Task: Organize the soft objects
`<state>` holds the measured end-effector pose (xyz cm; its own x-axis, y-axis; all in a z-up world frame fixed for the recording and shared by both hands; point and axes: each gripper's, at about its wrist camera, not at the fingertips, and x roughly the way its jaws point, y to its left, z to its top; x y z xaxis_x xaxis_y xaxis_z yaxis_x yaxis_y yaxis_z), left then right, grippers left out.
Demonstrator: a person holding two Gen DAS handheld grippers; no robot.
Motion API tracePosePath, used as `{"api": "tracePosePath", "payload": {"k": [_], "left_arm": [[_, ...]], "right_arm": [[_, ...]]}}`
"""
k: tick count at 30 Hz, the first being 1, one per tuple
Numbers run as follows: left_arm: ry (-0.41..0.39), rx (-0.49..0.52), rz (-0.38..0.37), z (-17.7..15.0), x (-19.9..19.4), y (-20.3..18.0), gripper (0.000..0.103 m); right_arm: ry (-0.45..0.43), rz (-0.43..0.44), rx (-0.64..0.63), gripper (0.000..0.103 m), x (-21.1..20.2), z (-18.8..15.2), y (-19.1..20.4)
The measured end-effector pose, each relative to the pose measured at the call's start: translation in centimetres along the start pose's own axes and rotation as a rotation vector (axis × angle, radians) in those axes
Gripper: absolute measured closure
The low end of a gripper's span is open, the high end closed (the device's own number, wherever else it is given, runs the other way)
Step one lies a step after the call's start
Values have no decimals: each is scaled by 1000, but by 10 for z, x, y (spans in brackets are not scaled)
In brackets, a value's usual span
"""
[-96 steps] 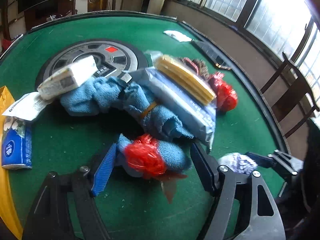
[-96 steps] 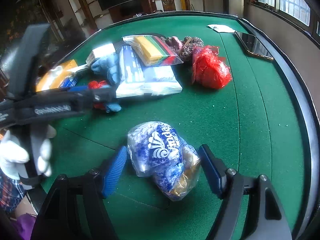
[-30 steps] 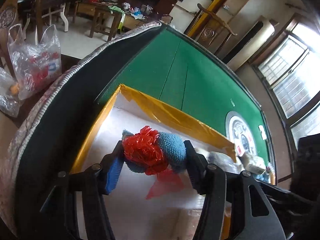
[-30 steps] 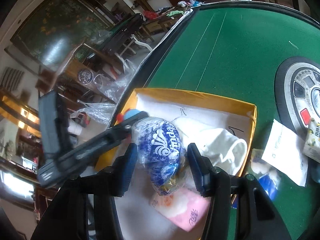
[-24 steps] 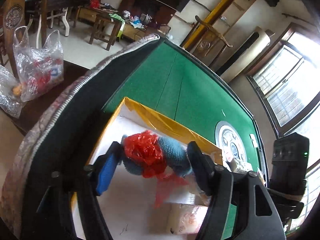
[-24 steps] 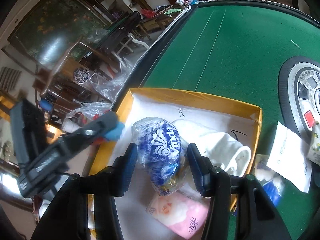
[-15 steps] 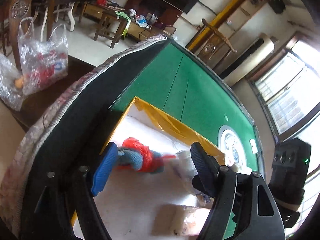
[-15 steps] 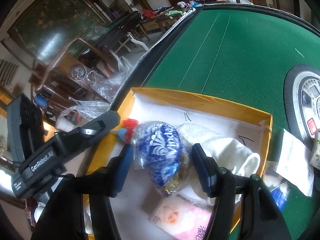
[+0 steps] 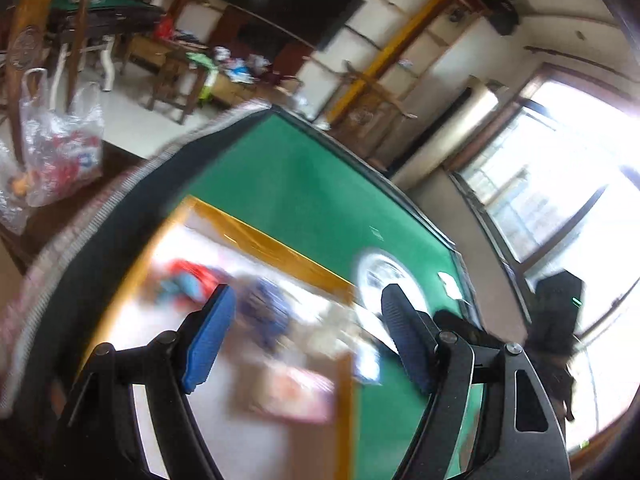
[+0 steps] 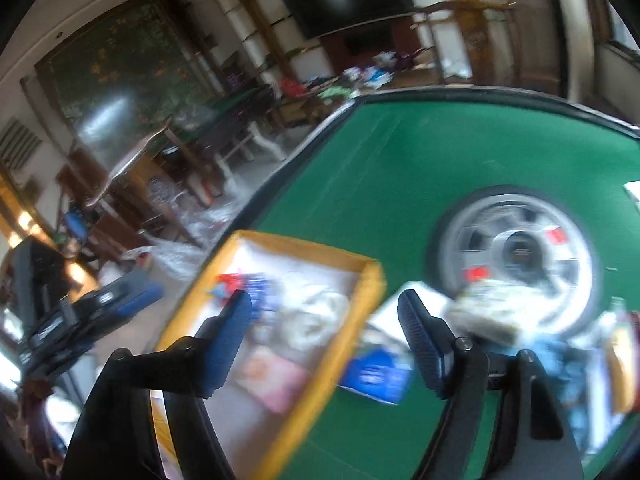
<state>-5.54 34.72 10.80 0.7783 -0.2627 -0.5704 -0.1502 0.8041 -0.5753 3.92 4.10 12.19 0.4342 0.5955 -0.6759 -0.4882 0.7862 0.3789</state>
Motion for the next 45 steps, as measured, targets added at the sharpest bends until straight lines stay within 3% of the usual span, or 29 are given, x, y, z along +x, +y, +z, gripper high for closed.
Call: {"api": "tracePosePath", "payload": {"k": [4,8,12,16,18,20,21,25,27,29,30,32,34,36,39,40,42,43,45], "left_arm": [[31,26,-100,-35,-12,-35,24],[75,63,-174,-77,-8,-65,24],[137,65,-188,-105,3,-77,24],[152,98,-148,-113,1,-84,24],[141,105,-133,-112,-3,-84,24],[124,109,-118,-111,-9,-82,24],[110,110,-113,-109,-13,-80,24],[93,103,-95,-106,-13,-70,24],[107,91,-102,-106,-6,-69,24],[123,93,-107,-109,1,-69,24],[127,94,-106,-110,3,-68,24],[135,89,-101,-111,7,-67,24],[137,71,-105,-112,8,-65,24],[136,67,-107,-113,6,-66,24],[125,79,-96,-114,-1,-67,24],[122,76,-92,-113,-3,-66,24],[114,67,-81,-111,-8,-62,24],[108,65,-77,-110,-10,-61,24],[101,64,-67,-108,-11,-59,24]], "right_arm": [[-18,-121,99,32,-21,-6,-60],[46,-134,175,32,-7,-4,-101],[103,-118,199,32,24,15,-111],[233,-113,187,32,70,25,-116],[248,-107,136,39,74,22,-107],[273,-55,53,69,67,9,-91],[296,-28,22,73,64,1,-82],[435,91,-196,75,47,-52,-35],[460,94,-267,75,34,-67,-24],[388,52,-242,72,17,-56,-27],[310,8,-195,66,8,-38,-36],[162,-121,-123,19,2,-4,-53],[91,-162,-39,15,14,31,-72],[130,-110,73,15,46,59,-88],[194,-105,158,15,92,77,-98],[228,-112,158,18,108,78,-96],[268,-141,116,32,127,75,-86],[307,-150,82,53,136,66,-76],[316,-174,16,64,134,59,-61]]}}
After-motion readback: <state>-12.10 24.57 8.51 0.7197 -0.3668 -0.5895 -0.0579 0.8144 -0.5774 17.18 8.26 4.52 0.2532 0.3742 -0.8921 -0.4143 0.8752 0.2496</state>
